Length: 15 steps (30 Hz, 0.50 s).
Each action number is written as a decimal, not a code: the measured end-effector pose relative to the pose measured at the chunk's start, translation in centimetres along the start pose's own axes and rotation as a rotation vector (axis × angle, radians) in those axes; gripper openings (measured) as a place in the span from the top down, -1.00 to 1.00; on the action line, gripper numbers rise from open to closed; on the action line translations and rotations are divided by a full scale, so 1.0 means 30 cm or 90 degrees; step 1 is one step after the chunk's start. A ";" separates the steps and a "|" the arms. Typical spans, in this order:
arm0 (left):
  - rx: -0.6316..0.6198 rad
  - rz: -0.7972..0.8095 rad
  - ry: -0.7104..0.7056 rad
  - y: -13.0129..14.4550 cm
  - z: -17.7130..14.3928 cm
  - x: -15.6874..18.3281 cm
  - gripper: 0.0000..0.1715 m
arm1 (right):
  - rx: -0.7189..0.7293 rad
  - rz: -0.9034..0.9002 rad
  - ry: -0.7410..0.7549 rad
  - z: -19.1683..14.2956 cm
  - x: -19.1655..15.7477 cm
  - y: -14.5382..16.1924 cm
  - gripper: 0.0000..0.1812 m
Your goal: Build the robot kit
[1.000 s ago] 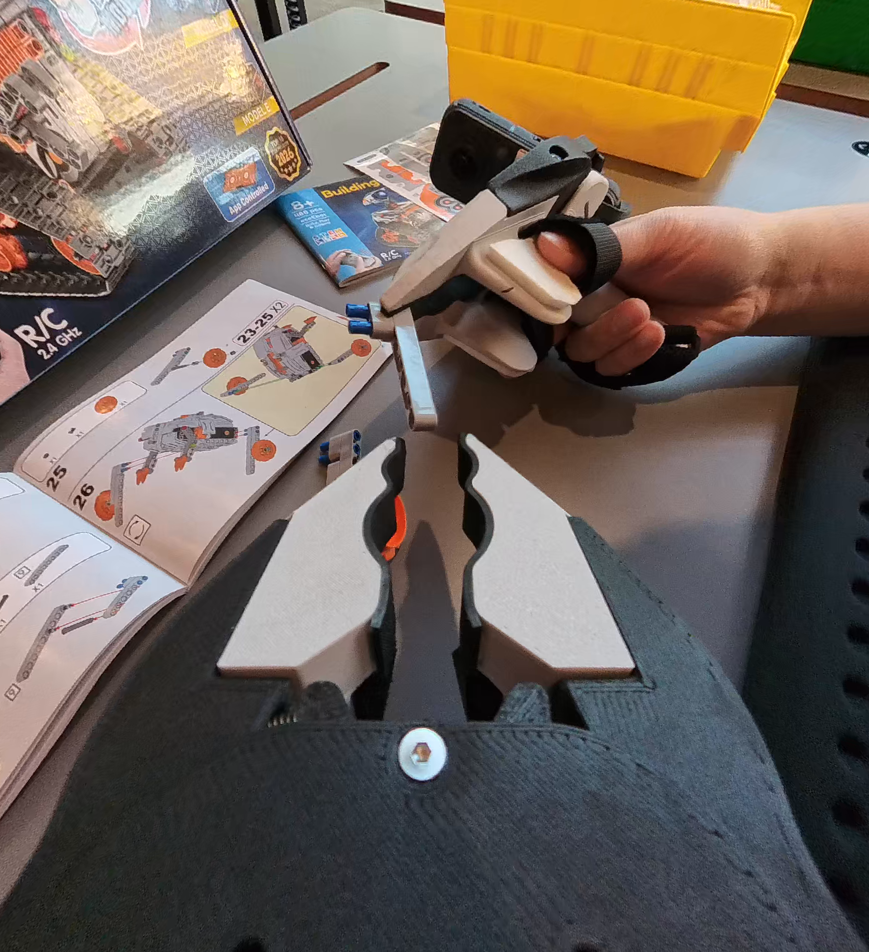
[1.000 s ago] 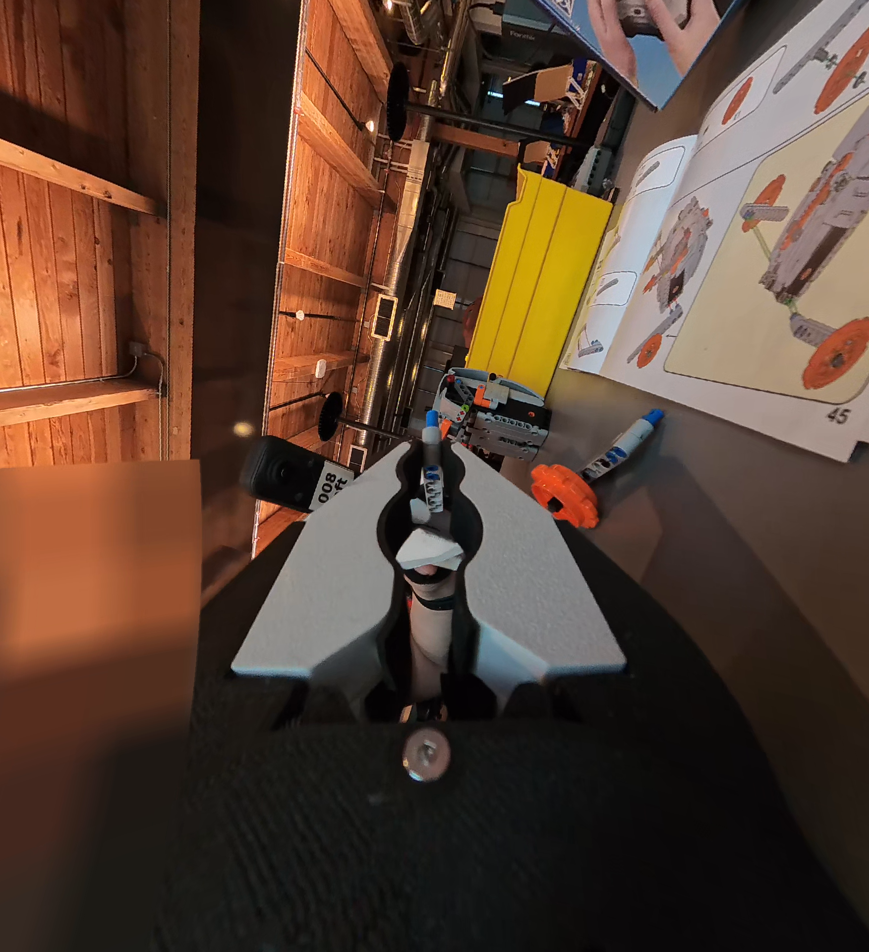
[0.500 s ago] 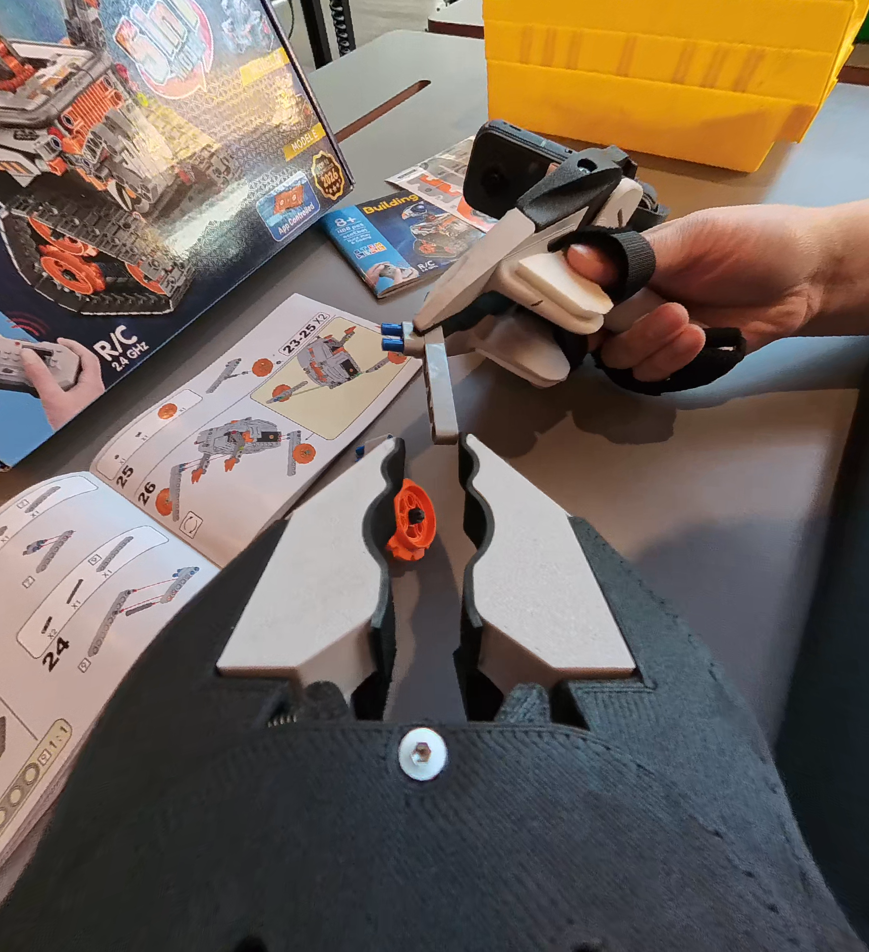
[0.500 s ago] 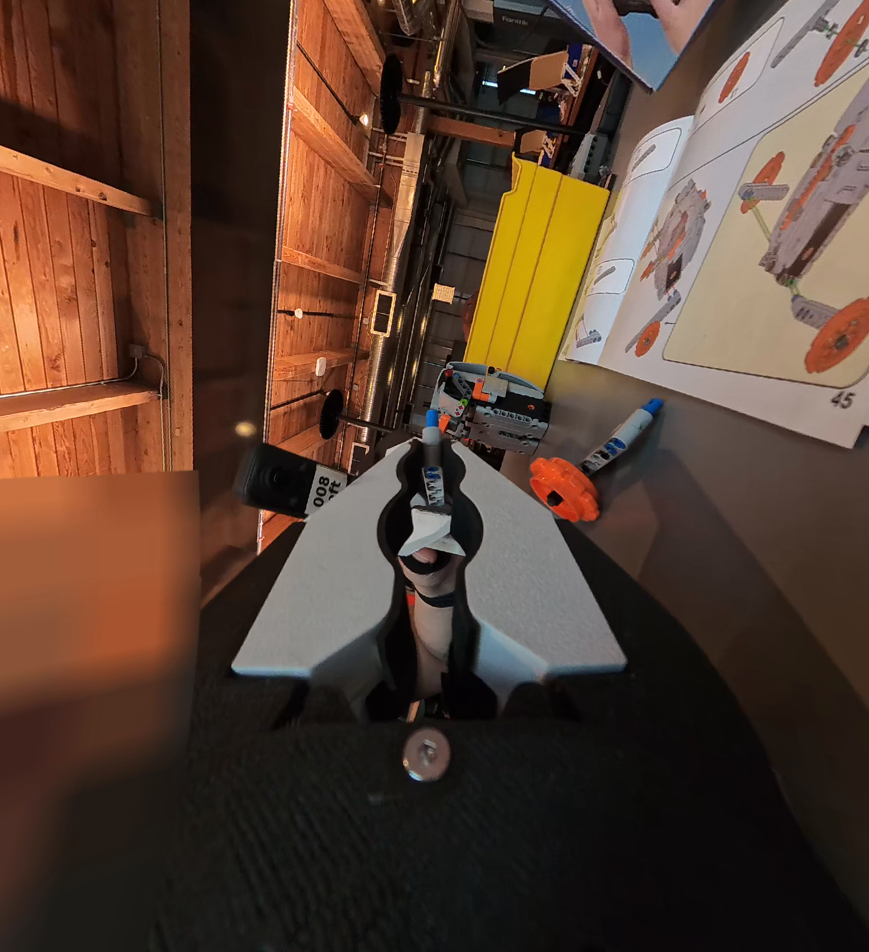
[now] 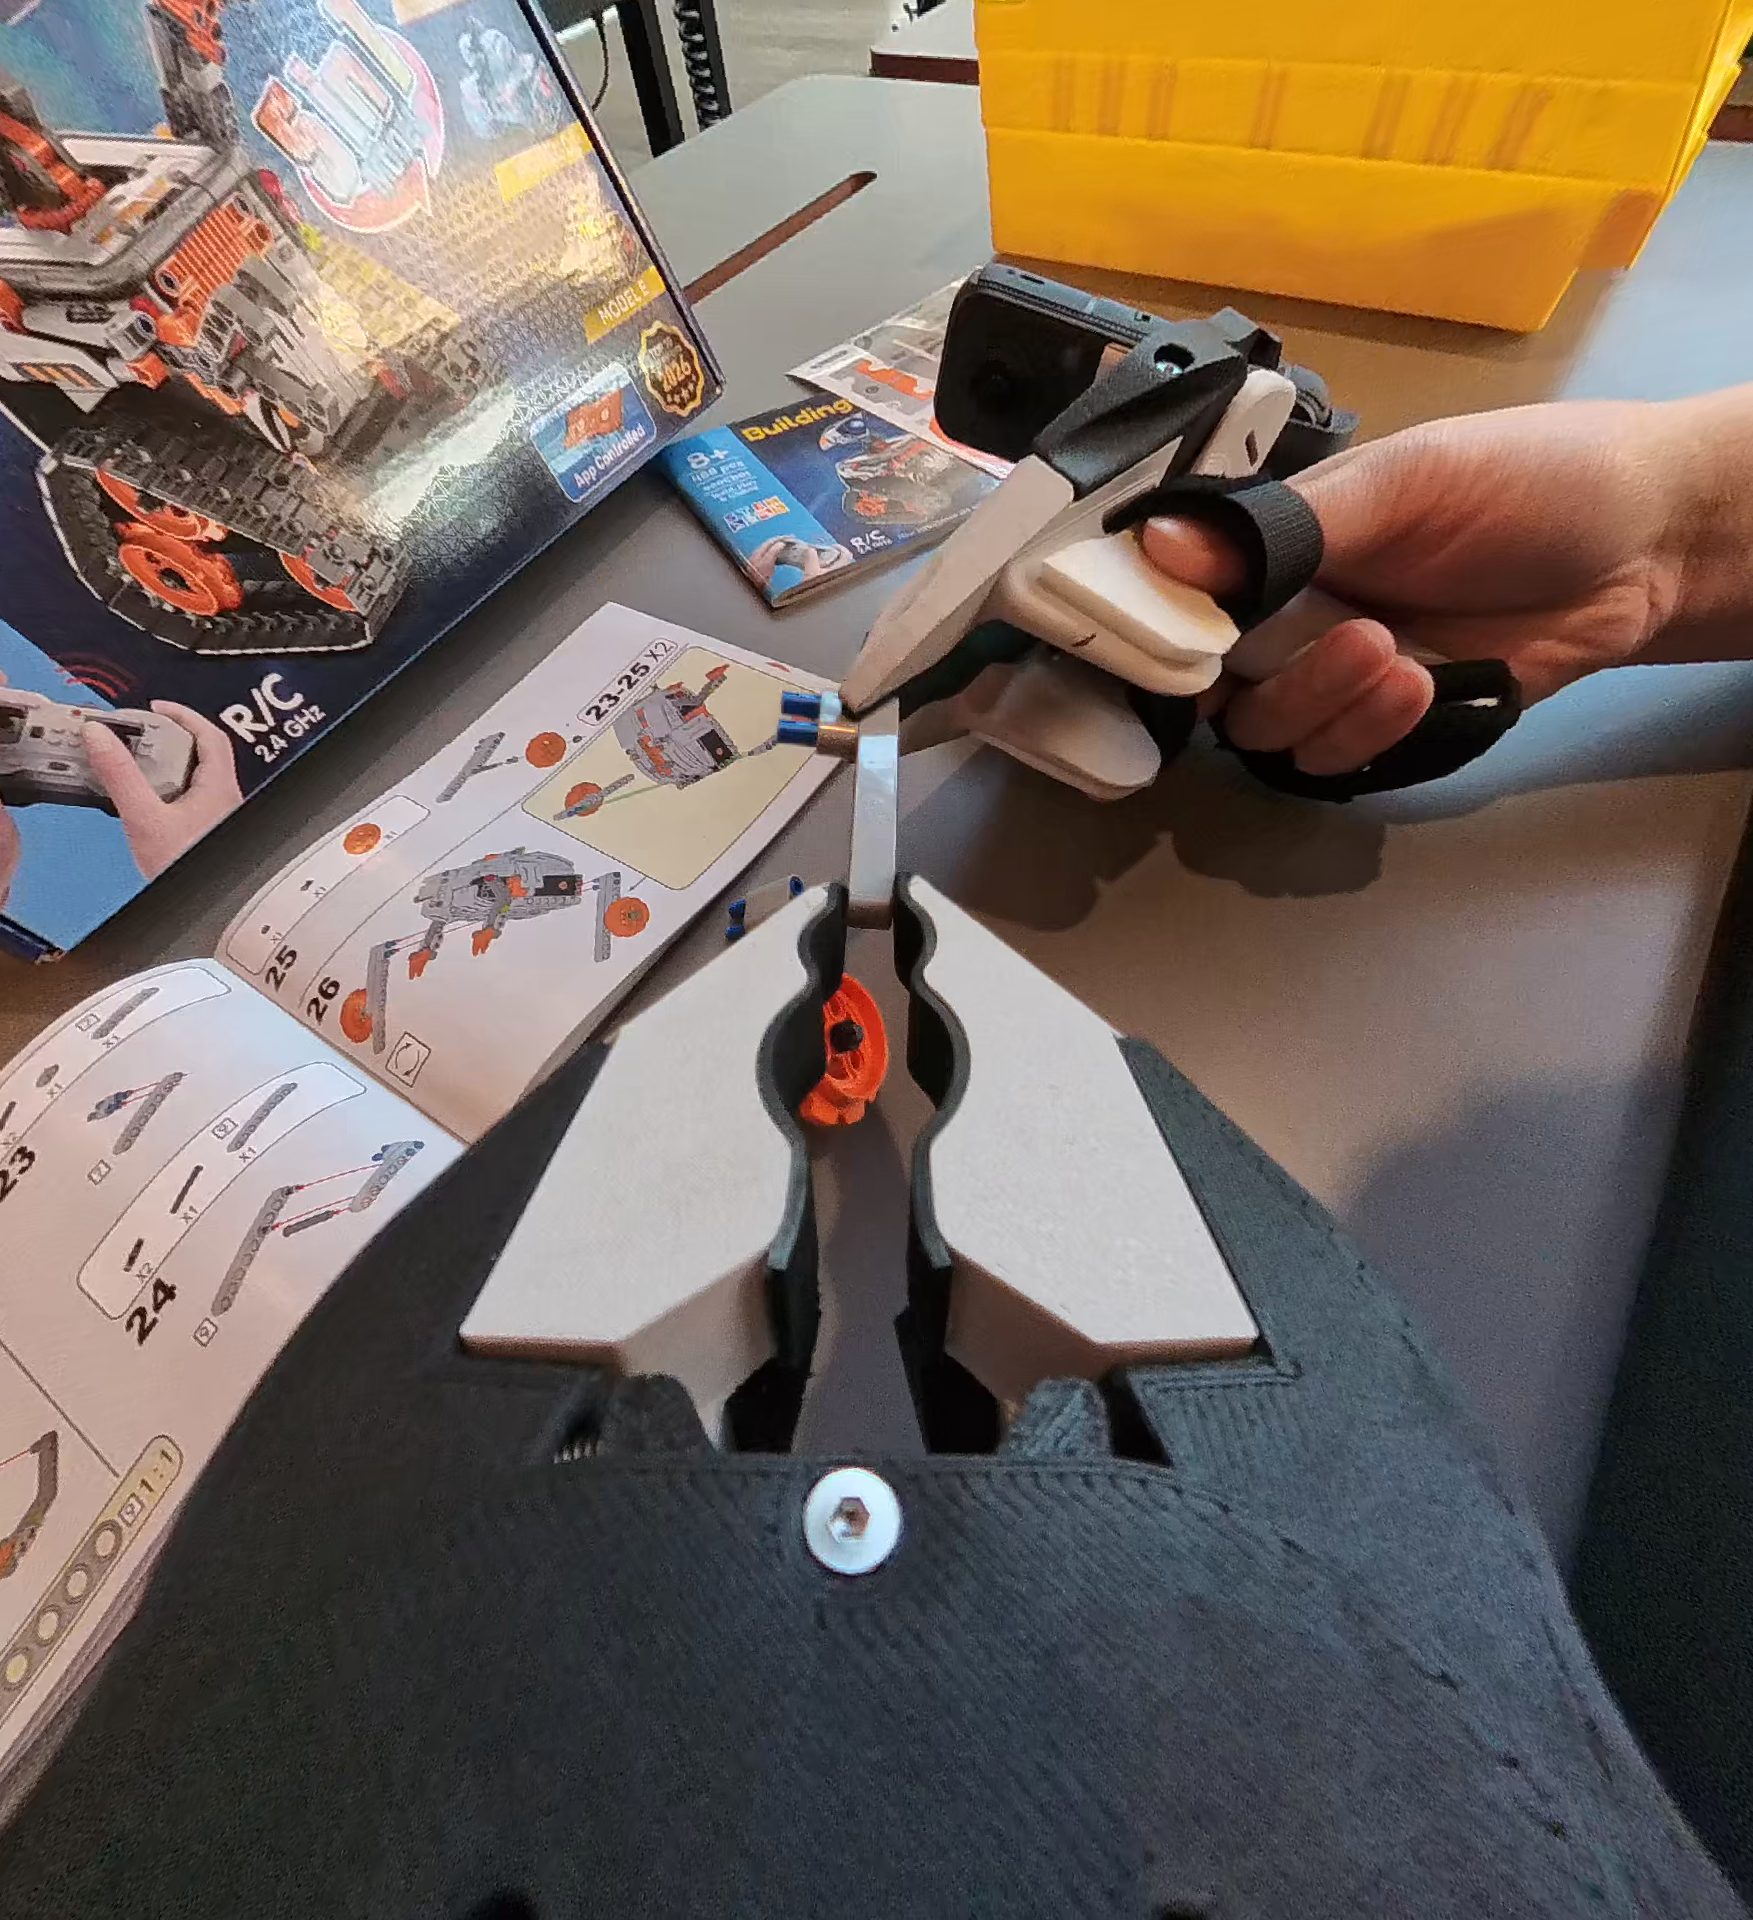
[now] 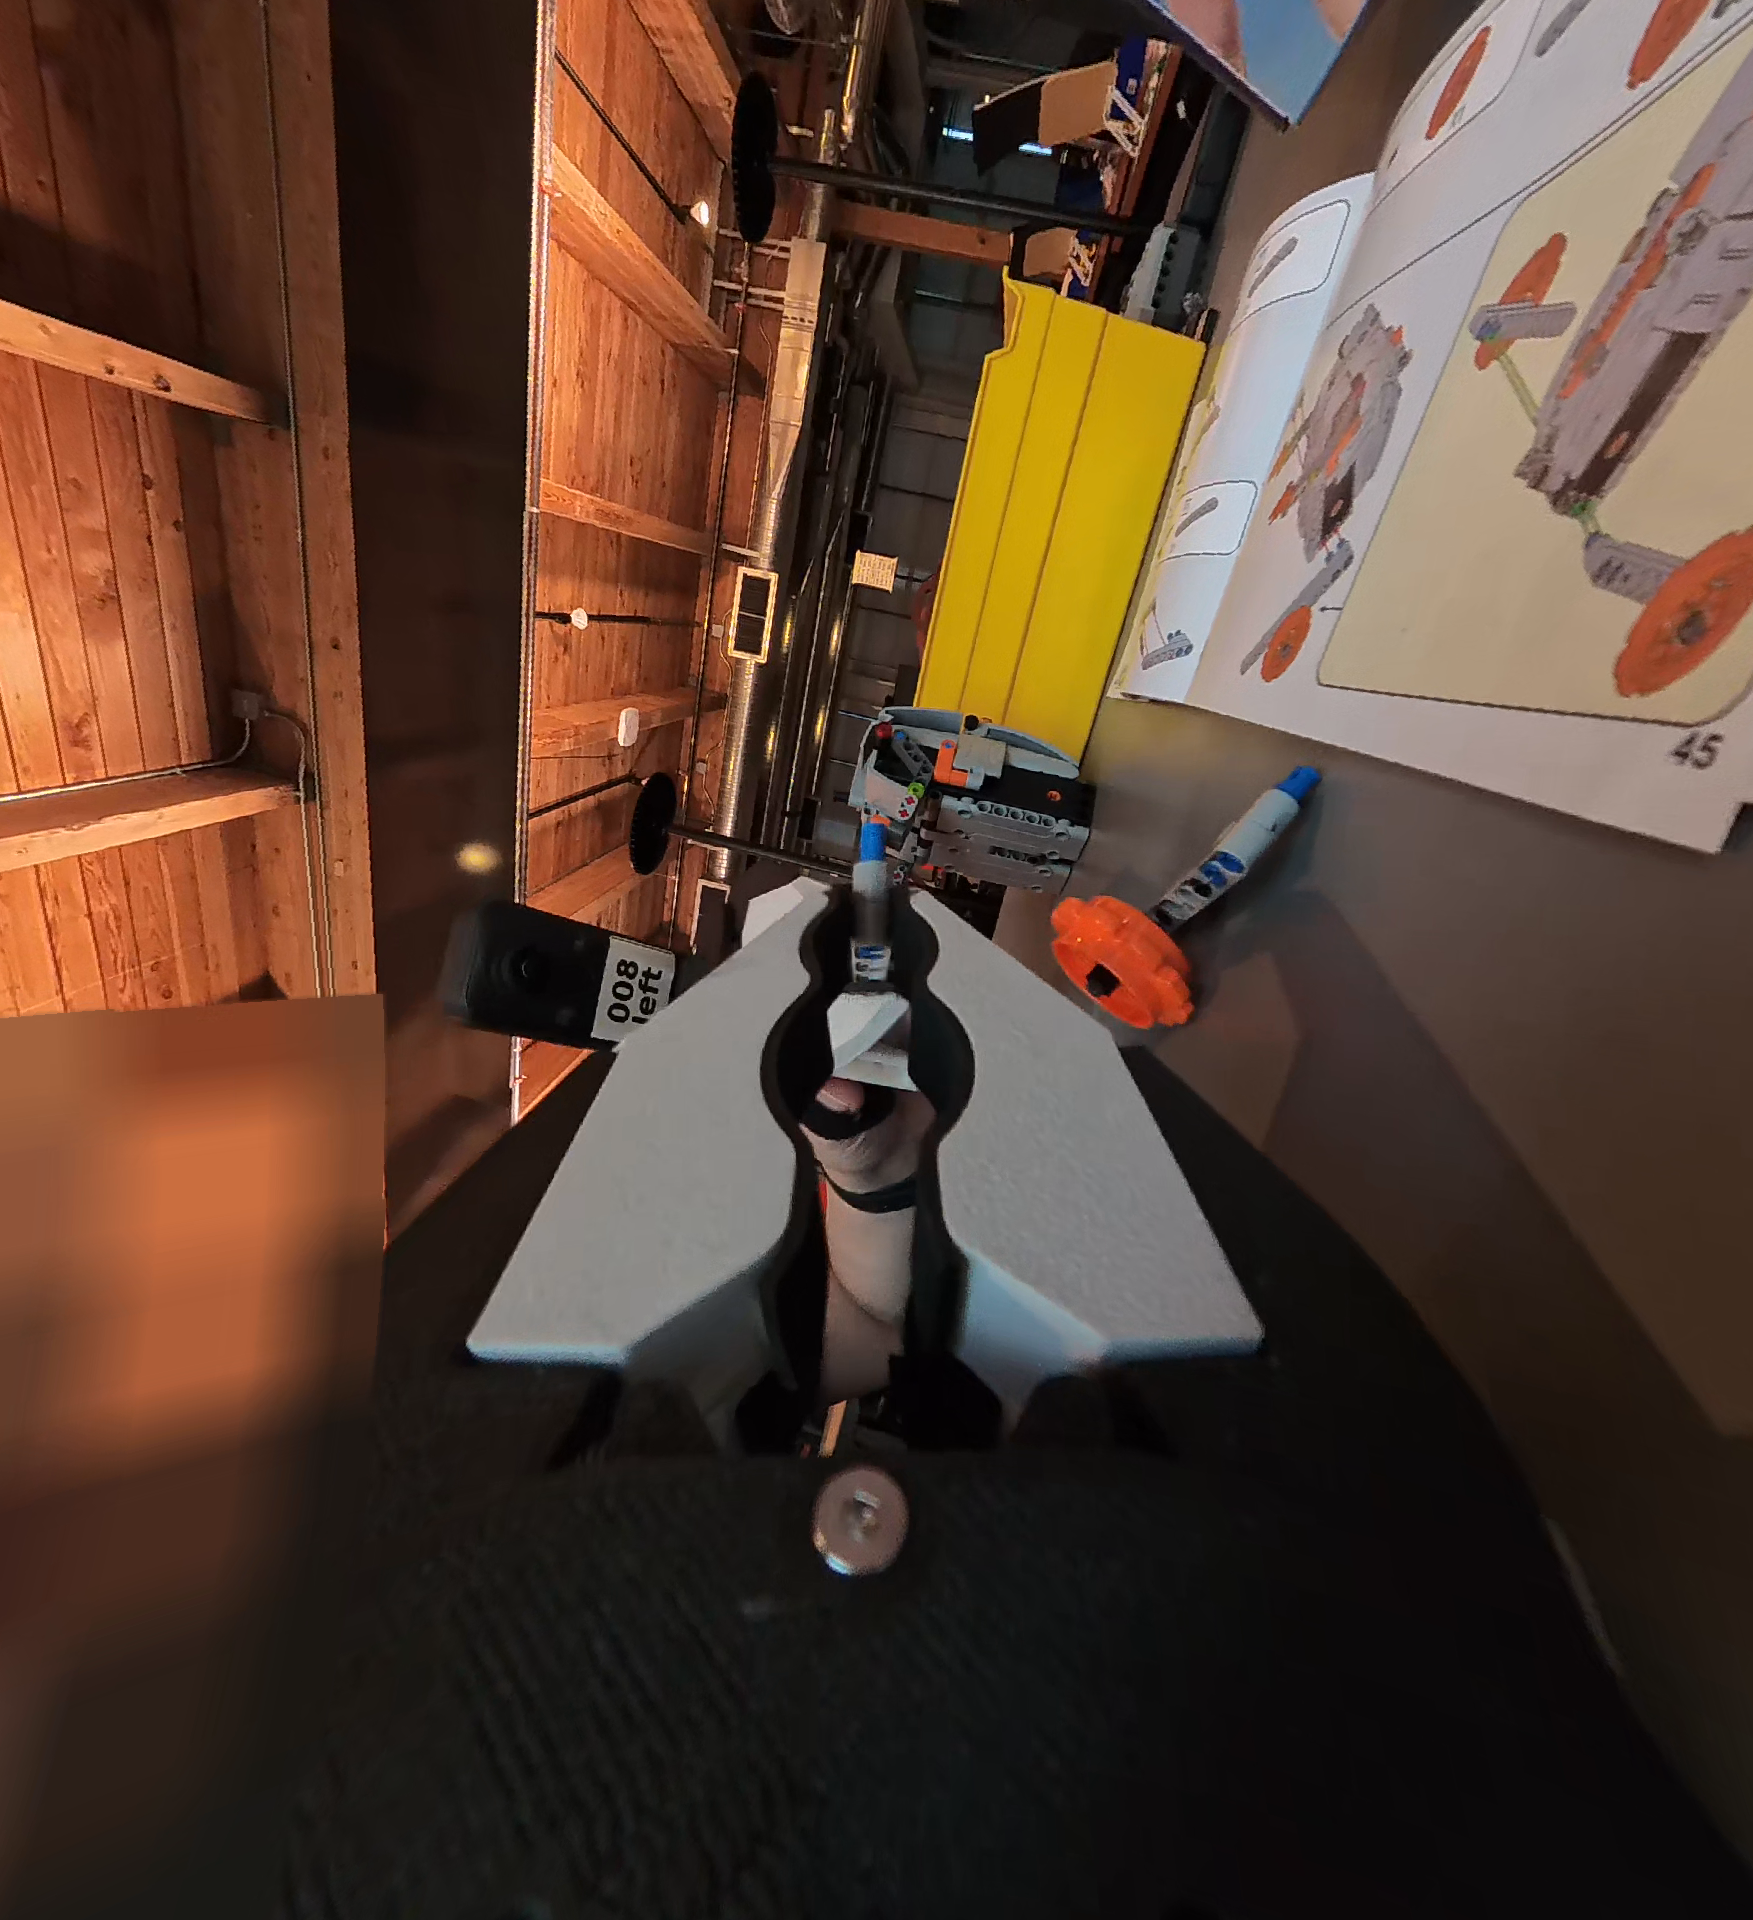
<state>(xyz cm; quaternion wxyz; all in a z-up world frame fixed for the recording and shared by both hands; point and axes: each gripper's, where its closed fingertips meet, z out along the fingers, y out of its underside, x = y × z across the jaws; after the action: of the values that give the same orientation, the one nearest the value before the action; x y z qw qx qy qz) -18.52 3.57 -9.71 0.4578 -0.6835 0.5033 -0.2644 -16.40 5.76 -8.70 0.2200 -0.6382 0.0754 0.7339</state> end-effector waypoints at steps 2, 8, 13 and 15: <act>-0.002 0.010 0.006 0.000 -0.001 0.008 0.92 | -0.006 0.000 0.002 0.001 0.000 0.008 0.95; -0.022 0.027 0.012 0.010 0.002 0.022 0.92 | -0.016 -0.020 0.016 0.002 0.006 0.012 0.94; -0.005 -0.009 0.032 -0.004 -0.011 0.022 0.93 | -0.017 -0.032 0.004 0.006 -0.009 0.016 0.93; -0.004 -0.023 0.039 -0.007 -0.014 0.023 0.93 | -0.018 -0.036 0.000 0.007 -0.013 0.017 0.92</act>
<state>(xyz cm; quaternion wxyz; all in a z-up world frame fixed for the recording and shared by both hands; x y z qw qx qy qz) -18.54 2.79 -9.39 0.4354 -0.6851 0.5057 -0.2920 -16.78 5.30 -8.37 0.2312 -0.6432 0.0470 0.7285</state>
